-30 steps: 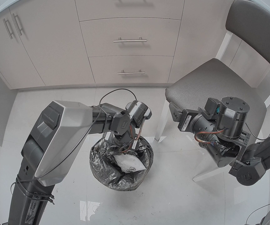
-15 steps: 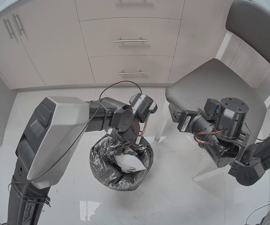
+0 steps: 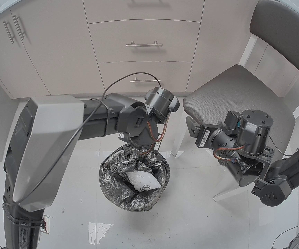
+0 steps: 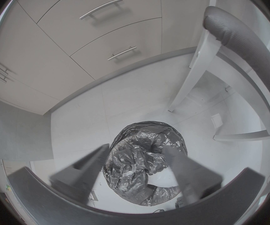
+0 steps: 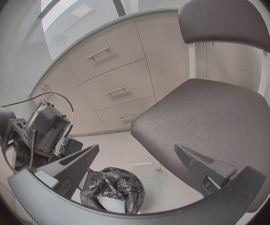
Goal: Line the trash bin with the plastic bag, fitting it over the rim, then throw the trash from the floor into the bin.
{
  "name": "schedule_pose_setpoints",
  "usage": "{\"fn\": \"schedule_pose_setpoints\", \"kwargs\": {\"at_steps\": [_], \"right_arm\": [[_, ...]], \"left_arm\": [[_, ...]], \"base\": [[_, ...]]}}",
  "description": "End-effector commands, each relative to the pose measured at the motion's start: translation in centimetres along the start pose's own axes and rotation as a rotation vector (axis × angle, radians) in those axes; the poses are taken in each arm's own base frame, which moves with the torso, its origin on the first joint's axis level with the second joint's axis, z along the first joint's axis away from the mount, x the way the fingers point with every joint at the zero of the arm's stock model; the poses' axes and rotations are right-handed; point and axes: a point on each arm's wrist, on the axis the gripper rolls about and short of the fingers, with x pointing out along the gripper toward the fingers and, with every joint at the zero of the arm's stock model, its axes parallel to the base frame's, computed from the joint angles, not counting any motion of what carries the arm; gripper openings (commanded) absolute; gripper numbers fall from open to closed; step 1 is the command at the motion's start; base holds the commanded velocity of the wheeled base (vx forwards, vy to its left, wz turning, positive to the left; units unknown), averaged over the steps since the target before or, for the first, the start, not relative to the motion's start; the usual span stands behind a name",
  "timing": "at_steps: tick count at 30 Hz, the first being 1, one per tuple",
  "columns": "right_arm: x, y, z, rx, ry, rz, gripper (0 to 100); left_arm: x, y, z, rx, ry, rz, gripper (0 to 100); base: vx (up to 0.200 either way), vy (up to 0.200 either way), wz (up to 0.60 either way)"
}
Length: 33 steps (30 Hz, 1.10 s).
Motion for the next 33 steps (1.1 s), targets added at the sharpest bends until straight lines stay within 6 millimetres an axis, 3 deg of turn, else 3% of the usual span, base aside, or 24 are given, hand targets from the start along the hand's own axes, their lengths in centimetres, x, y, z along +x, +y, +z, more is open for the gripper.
{"fn": "schedule_pose_setpoints", "kwargs": {"at_steps": [1, 19, 33], "right_arm": [[0.0, 0.0, -0.1, 0.0, 0.001, 0.002, 100], [0.8, -0.4, -0.3, 0.008, -0.042, -0.009, 100], [1.2, -0.6, -0.7, 0.002, -0.033, -0.018, 100]], "left_arm": [[0.0, -1.2, -0.5, 0.005, 0.007, -0.013, 0], [7.1, -5.2, -5.5, 0.044, 0.174, 0.022, 0], [9.8, -6.2, -7.8, 0.024, 0.237, 0.048, 0]], "base": [[0.0, 0.0, 0.0], [0.0, 0.0, 0.0], [0.0, 0.0, 0.0]]}}
